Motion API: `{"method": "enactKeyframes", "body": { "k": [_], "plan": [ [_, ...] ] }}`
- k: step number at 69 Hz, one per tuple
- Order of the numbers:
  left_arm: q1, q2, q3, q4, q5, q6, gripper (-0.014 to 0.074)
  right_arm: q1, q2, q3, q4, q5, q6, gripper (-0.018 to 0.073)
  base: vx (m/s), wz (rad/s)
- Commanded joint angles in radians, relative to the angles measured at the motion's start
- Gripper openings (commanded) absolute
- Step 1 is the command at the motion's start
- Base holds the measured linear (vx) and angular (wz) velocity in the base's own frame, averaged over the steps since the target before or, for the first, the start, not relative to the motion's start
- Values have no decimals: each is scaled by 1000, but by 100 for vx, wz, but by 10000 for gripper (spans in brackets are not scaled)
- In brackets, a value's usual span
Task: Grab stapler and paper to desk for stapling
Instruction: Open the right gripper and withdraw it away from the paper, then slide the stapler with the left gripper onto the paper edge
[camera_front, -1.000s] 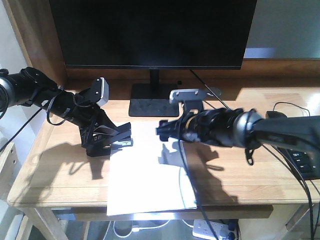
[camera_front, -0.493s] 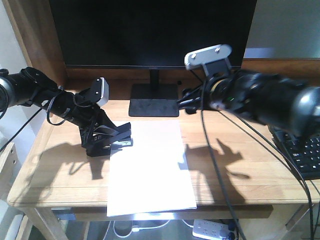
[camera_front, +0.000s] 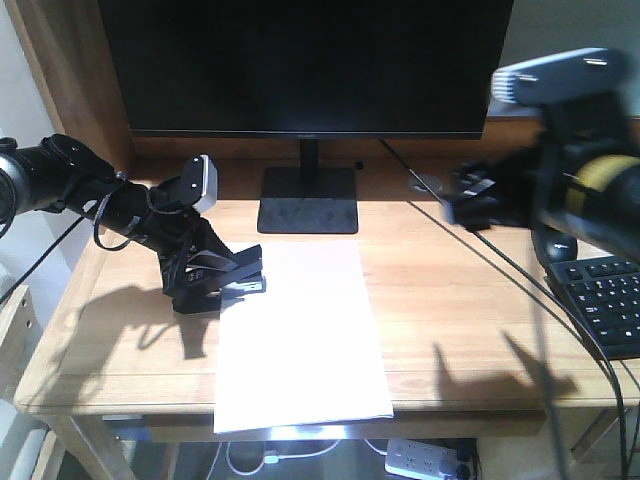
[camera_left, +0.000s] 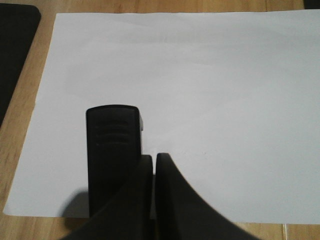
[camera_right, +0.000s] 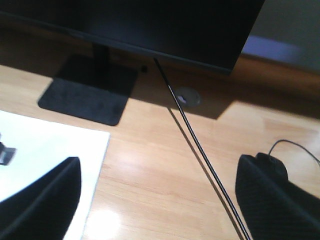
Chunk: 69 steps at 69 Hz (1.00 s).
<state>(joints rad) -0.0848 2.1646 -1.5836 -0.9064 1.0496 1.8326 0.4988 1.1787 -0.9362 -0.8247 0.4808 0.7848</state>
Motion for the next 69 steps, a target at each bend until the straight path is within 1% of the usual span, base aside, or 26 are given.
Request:
{"method": "enactKeyframes", "body": {
  "k": [1,14,27,43,56,69],
  "plan": [
    [-3,-66,-29,-54,16,-9,-6,-1,-152,62,-30,-91,4,590,0,0],
    [-3,-66,-29,-54,16,-9,-6,-1,-408,218,-30,-151,7,590,0,0],
    [-3,-66,-29,-54,16,-9,-6,-1,-643,376,-28,-167,7,590,0,0],
    [-3,-66,-29,-54,16,-9,-6,-1,-921,533,35,-155,7,590,0,0],
    [-3,-66,-29,-54,16,-9,-6,-1,-1065,596,33,-159,-9,590,0,0],
    [-3,-66,-29,-54,16,-9,-6,-1,-1099,596,33,-156,-9,590,0,0]
  ]
}}
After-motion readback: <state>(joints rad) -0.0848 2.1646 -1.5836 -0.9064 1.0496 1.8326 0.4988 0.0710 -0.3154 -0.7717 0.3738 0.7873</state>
